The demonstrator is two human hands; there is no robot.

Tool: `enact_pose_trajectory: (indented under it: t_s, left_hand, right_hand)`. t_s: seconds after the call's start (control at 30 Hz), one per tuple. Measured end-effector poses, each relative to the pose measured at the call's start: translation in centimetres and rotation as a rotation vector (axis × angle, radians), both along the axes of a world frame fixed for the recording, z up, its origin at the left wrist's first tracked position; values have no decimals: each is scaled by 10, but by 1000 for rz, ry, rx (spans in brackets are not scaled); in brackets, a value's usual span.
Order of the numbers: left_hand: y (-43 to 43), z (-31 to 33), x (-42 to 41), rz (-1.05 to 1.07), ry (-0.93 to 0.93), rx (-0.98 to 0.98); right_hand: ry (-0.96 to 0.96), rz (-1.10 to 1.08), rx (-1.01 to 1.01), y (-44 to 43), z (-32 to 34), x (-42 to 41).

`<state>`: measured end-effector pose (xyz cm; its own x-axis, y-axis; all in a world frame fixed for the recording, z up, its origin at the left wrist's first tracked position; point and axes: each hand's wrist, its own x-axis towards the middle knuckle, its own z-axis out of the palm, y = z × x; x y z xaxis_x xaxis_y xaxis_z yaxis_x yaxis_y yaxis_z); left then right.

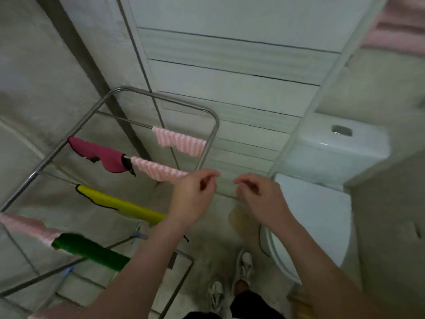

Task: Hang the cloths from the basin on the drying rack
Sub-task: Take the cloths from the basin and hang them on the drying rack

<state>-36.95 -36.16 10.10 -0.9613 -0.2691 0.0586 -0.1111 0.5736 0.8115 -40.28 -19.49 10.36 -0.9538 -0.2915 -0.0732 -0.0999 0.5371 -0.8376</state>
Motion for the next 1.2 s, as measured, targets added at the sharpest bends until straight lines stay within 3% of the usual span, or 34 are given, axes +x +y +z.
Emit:
enact_pose_trajectory:
  t_s: [0.13,0.23,0.37,0.53,0.63,0.8,0.9,1.03,1.2]
  left_hand:
    - [65,10,9,-330,-44,105]
    - [98,12,14,-504,-86,103]
    - [169,0,29,-811,-239,18]
    - [274,-23,81,-1074,-213,-142]
    - [333,-36,126,-1243,-209,-216]
    - [408,-78,189,-1416,-242,-347]
    - [440,-104,213,-1504,-339,-523]
    - [476,-141,235,-1590,-407,-840]
    - [496,-173,239,-1564,-473,-994]
  right_hand:
    - [-34,-256,-74,72,10,39]
    - [-84,-297,-30,114,13,61]
    - [-123,-478,48,190,6,110]
    - [-152,-878,101,285,-29,190]
    - [-207,-1000,206,335,-56,242]
    - [-490,-878,326,395,-107,309]
    - [-607,-747,386,418,-131,332]
    - [-671,-613,441,438,-165,360]
    - [-664,-538,573,448,-189,375]
